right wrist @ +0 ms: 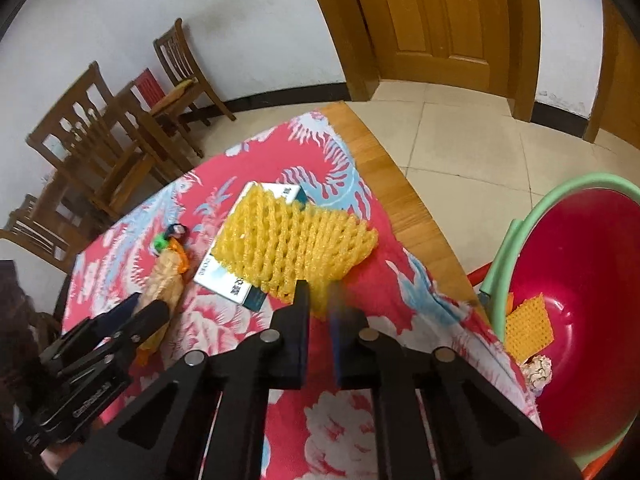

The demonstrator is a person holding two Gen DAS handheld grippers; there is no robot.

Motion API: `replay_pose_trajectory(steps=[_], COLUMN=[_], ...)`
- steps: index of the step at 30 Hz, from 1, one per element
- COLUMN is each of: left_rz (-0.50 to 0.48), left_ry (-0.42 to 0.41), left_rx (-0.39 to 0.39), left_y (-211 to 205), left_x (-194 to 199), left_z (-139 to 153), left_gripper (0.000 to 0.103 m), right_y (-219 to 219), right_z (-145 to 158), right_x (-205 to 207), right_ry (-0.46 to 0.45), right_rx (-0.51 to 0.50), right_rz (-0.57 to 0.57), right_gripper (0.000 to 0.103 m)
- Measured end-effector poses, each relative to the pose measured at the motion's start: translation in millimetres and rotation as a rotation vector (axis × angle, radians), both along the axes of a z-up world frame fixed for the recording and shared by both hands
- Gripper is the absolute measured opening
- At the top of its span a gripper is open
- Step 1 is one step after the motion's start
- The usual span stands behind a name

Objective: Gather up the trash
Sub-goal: 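Lift the snack packet with the left tool while the right tool grasps the yellow foam sleeve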

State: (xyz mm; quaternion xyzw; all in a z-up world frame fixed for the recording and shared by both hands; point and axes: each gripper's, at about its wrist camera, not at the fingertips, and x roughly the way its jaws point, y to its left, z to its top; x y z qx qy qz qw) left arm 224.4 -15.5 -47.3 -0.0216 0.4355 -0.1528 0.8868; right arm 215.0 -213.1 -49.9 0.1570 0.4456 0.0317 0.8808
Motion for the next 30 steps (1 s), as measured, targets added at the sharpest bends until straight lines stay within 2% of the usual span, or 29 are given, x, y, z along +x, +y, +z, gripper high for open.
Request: replay_pose_trajectory(steps=[9, 16, 30], left_rz=[-0.008, -0.019, -0.092], left_ry=[0.013, -0.006, -0.018], left_rx=[-0.010, -0.036, -0.092], left_y=[-5.0, -14.2, -66.9], left_x=[-7.1, -24.4, -67.6], left_z=[5.4, 20.5, 48.0], left_gripper=[0.042, 0.042, 0.042], right_y=[-19.1, -43.9, -84.5], right_z=[28.3, 43.0, 62.1], right_x=[-45.0, -88.3, -150.1], right_ry=[-0.087, -0.149, -0.238], right_rx=[0.058, 0.082, 0.125], right_rz=[0.000, -0.064, -0.143], right_gripper=[0.011, 0.011, 0.011])
